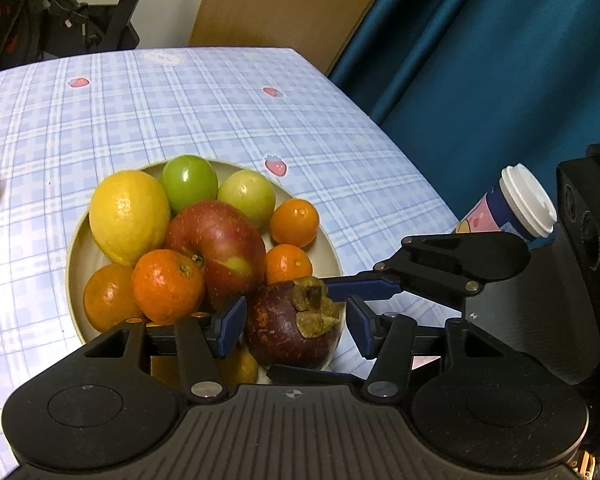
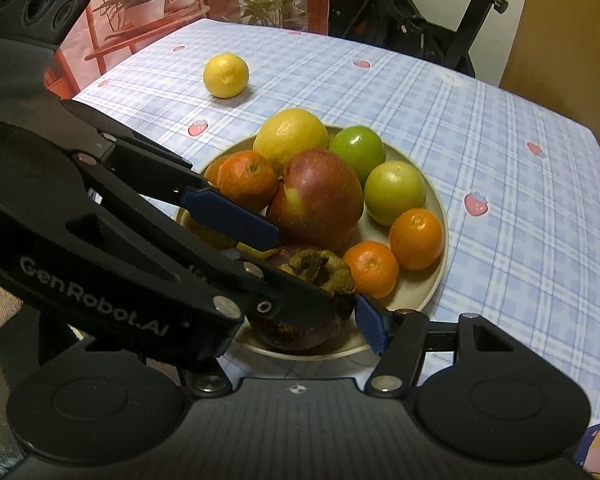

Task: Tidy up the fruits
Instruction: 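Open the left tool and lift it away from the mangosteen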

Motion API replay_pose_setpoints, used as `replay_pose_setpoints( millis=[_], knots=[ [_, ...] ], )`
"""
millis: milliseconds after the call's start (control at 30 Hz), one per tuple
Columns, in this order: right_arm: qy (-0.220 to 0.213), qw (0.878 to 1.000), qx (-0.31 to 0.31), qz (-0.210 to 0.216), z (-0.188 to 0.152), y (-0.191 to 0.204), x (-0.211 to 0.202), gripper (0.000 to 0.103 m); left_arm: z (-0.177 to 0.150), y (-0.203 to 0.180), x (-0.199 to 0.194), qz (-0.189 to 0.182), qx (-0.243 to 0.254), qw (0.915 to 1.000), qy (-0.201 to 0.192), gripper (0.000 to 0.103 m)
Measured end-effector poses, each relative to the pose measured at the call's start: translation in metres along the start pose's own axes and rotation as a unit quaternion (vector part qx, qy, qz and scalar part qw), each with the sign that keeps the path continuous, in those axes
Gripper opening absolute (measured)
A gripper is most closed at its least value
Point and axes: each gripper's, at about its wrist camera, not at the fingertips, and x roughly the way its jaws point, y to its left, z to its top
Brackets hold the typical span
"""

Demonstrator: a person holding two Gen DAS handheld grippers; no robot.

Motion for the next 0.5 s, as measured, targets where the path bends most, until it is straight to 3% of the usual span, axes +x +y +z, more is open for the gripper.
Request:
replay_pose_setpoints(
  millis=[500],
  knots=[
    [-0.055,0.998,-0.024,-0.009,0.034,0.010,-0.036,0.063,0.017,0.000,-0.049,0.001,0.020,0.9973,-0.071,0.058]
  ],
)
